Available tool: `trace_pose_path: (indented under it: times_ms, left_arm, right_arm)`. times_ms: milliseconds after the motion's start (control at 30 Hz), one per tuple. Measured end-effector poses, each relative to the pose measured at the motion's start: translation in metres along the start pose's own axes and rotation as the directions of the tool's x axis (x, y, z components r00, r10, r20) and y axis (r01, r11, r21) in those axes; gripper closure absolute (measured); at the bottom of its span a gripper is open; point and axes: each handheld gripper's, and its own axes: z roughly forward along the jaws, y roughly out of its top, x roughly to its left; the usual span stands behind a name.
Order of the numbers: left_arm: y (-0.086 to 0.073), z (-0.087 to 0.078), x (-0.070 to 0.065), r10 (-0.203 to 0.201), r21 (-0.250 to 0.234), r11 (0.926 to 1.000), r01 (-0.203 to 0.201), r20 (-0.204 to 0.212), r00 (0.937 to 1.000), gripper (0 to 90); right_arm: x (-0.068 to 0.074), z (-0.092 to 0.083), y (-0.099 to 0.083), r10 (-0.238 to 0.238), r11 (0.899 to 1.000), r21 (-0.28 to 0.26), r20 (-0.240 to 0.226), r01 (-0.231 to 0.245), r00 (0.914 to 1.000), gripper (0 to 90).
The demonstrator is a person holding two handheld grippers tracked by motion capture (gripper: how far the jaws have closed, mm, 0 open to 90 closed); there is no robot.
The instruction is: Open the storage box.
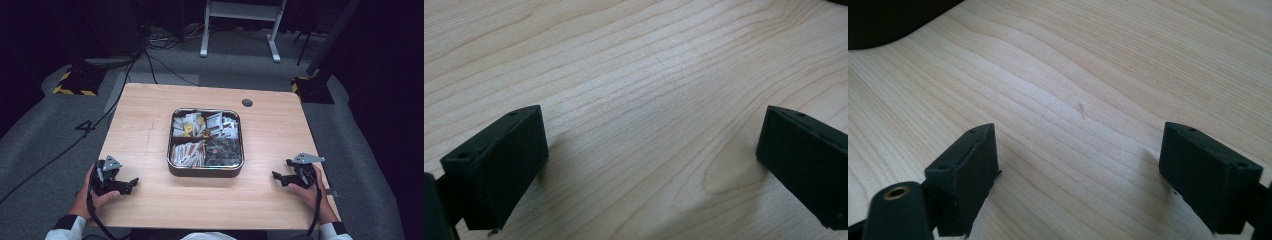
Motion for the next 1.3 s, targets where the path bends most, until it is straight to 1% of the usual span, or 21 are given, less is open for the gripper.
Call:
trace_pose_path:
  times_ms: [100, 167, 233, 300, 333, 367, 467, 533, 633, 667, 833, 900, 933, 1033, 1067, 1100, 1200, 1267, 1300]
  left_arm:
    - [0.000, 0.000, 0.000, 0.000, 0.000, 1.0000, 0.000, 0.000, 1.0000, 0.4]
    - [0.000, 0.000, 0.000, -0.001, 0.000, 1.0000, 0.001, 0.000, 1.0000, 0.4]
    - [0.000, 0.000, 0.000, 0.000, 0.000, 1.0000, 0.000, 0.000, 1.0000, 0.4]
    - [0.000, 0.000, 0.000, 0.000, -0.001, 1.0000, 0.000, 0.001, 1.0000, 0.4]
    - [0.000, 0.000, 0.000, 0.000, 0.000, 1.0000, 0.000, 0.001, 1.0000, 0.4]
    - [0.000, 0.000, 0.000, 0.000, 0.000, 1.0000, 0.000, 0.001, 1.0000, 0.4]
    - [0.000, 0.000, 0.000, 0.000, -0.001, 1.0000, 0.000, -0.001, 1.0000, 0.4]
    - [0.000, 0.000, 0.000, -0.002, -0.006, 1.0000, 0.002, -0.004, 1.0000, 0.4]
    - [0.000, 0.000, 0.000, 0.000, -0.001, 1.0000, 0.000, -0.001, 1.0000, 0.4]
    - [0.000, 0.000, 0.000, -0.001, -0.001, 1.0000, 0.001, -0.002, 1.0000, 0.4]
    - [0.000, 0.000, 0.000, 0.000, -0.001, 1.0000, 0.000, 0.000, 1.0000, 0.4]
    - [0.000, 0.000, 0.000, 0.000, -0.001, 1.0000, 0.000, 0.000, 1.0000, 0.4]
    - [0.000, 0.000, 0.000, 0.000, -0.001, 1.0000, 0.000, 0.000, 1.0000, 0.4]
    - [0.000, 0.000, 0.000, 0.000, -0.001, 1.0000, 0.000, 0.000, 1.0000, 0.4]
    - [0.000, 0.000, 0.000, 0.000, 0.000, 1.0000, 0.000, 0.000, 1.0000, 0.4]
    - [0.000, 0.000, 0.000, 0.000, 0.000, 1.0000, 0.000, 0.000, 1.0000, 0.4]
    - [0.000, 0.000, 0.000, 0.000, -0.001, 1.0000, 0.000, 0.000, 1.0000, 0.4]
    - [0.000, 0.000, 0.000, 0.000, -0.001, 1.0000, 0.000, 0.000, 1.0000, 0.4]
    - [0.000, 0.000, 0.000, 0.000, -0.001, 1.0000, 0.000, 0.000, 1.0000, 0.4]
  right_arm:
    - [0.000, 0.000, 0.000, -0.002, 1.000, 0.000, -0.002, 0.002, 1.0000, 16.0]
    - [-0.001, 0.000, 0.002, -0.004, 1.000, 0.013, -0.007, 0.004, 1.0000, 16.5]
    - [-0.001, 0.000, 0.004, -0.006, 1.000, 0.019, -0.012, 0.006, 0.9999, 21.1]
    - [0.000, -0.002, 0.008, -0.010, 1.000, 0.008, -0.025, 0.010, 0.9996, 21.1]
    - [0.000, -0.003, 0.011, -0.015, 1.000, -0.001, -0.020, 0.015, 0.9997, 20.5]
    - [0.000, -0.005, 0.015, -0.022, 1.000, -0.006, -0.012, 0.022, 0.9997, 20.5]
    - [0.000, -0.011, 0.027, -0.034, 0.999, -0.027, -0.011, 0.034, 0.9993, 21.2]
    - [0.002, -0.014, 0.035, -0.049, 0.998, -0.039, -0.011, 0.048, 0.9988, 21.3]
    - [0.003, -0.015, 0.049, -0.072, 0.996, -0.060, -0.017, 0.071, 0.9972, 21.6]
    - [0.005, -0.015, 0.054, -0.083, 0.995, -0.064, -0.031, 0.081, 0.9961, 21.8]
    - [0.012, -0.009, 0.076, -0.129, 0.990, -0.070, -0.048, 0.125, 0.9905, 22.7]
    - [0.016, -0.007, 0.083, -0.150, 0.986, -0.074, -0.045, 0.146, 0.9877, 23.4]
    - [0.018, -0.005, 0.088, -0.158, 0.985, -0.072, -0.053, 0.155, 0.9859, 23.5]
    - [0.022, -0.002, 0.097, -0.175, 0.983, -0.071, -0.052, 0.171, 0.9833, 24.3]
    - [0.023, -0.001, 0.101, -0.184, 0.981, -0.078, -0.048, 0.180, 0.9817, 24.4]
    - [0.024, 0.000, 0.103, -0.190, 0.979, -0.078, -0.050, 0.186, 0.9805, 24.5]
    - [0.027, 0.003, 0.112, -0.186, 0.980, -0.087, -0.073, 0.180, 0.9799, 25.2]
    - [0.030, 0.006, 0.117, -0.195, 0.978, -0.090, -0.074, 0.188, 0.9780, 25.2]
    - [0.031, 0.007, 0.120, -0.195, 0.978, -0.096, -0.084, 0.187, 0.9772, 25.2]
